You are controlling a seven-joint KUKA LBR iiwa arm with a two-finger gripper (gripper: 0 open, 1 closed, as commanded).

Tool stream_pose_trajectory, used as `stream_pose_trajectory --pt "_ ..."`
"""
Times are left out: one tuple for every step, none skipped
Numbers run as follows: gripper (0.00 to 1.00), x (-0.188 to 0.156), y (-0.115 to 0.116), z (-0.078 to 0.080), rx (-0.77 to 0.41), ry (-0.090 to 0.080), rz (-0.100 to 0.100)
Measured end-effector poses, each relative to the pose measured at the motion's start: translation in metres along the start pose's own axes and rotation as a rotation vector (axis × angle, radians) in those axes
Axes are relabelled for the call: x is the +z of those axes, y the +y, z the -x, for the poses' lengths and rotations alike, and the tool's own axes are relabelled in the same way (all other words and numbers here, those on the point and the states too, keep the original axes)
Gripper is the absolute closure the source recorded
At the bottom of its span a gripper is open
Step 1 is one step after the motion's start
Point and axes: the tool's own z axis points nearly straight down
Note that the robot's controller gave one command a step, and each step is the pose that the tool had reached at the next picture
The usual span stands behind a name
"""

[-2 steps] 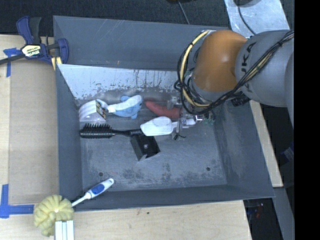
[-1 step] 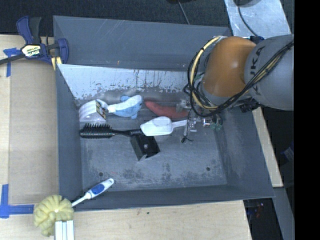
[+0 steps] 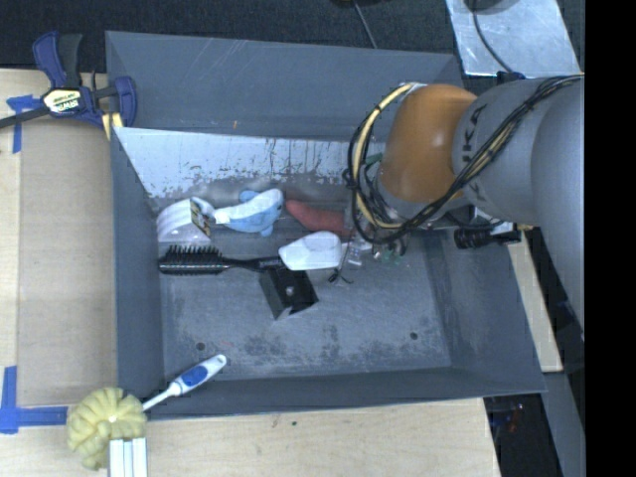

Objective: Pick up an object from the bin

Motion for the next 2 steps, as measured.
stream_pose_trajectory --pt "0.00 0.012 -0.016 0.030 -0.214 0.007 -0.001" --pt "0.00 0.013 0.024 0.006 -0.047 -0.014 0.003"
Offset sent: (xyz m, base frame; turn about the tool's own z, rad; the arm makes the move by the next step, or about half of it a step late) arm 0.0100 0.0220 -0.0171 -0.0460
